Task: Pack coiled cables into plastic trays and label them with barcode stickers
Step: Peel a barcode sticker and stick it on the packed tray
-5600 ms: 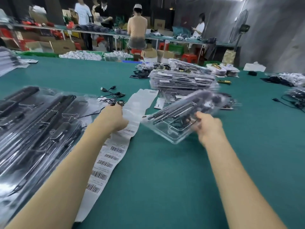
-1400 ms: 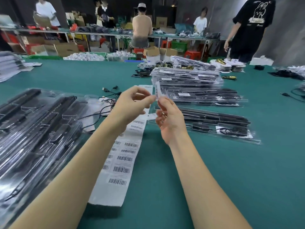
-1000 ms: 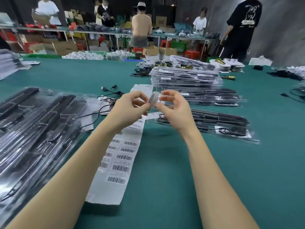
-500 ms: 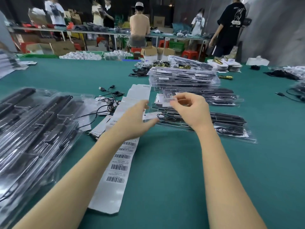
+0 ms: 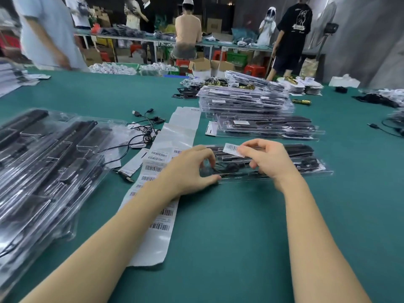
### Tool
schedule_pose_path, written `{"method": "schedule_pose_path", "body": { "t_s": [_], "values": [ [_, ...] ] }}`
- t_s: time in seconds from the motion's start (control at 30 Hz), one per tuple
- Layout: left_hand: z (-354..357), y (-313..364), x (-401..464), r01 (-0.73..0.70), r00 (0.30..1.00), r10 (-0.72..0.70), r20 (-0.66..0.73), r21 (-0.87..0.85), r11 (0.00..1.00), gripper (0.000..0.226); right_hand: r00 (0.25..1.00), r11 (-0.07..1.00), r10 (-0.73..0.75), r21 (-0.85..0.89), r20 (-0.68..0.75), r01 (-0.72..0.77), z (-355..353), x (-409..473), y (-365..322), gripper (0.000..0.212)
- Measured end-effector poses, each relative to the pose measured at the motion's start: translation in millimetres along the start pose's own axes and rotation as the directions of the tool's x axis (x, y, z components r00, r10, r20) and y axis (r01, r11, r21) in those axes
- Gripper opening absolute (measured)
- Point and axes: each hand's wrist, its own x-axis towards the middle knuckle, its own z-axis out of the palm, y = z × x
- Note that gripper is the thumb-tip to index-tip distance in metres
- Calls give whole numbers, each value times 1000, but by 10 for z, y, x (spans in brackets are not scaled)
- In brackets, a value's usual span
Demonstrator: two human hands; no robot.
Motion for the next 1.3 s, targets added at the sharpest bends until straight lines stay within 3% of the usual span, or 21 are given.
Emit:
{"method": "schedule_pose_path", "body": {
  "t_s": [0.17, 0.4, 0.83, 1.3],
  "values": [
    [31, -109, -31, 56, 998, -57, 3, -194, 979, 46, 991, 996, 9, -93, 133, 3, 48, 0, -25, 11],
    [80, -143, -68, 22, 997, -40, -59, -276, 961, 49, 981, 973, 1, -227, 194, 44, 134, 108, 30, 12],
    [76, -159, -72, -52, 992, 23, -128, -228, 972, 29, 984, 967, -5, -249, 181, 51, 168, 157, 151, 14],
    [54, -106, -83, -57, 995, 36, -97, -221, 974, 21, 984, 951, -13, -303, 176, 66, 176, 126, 131, 13]
  ]
}}
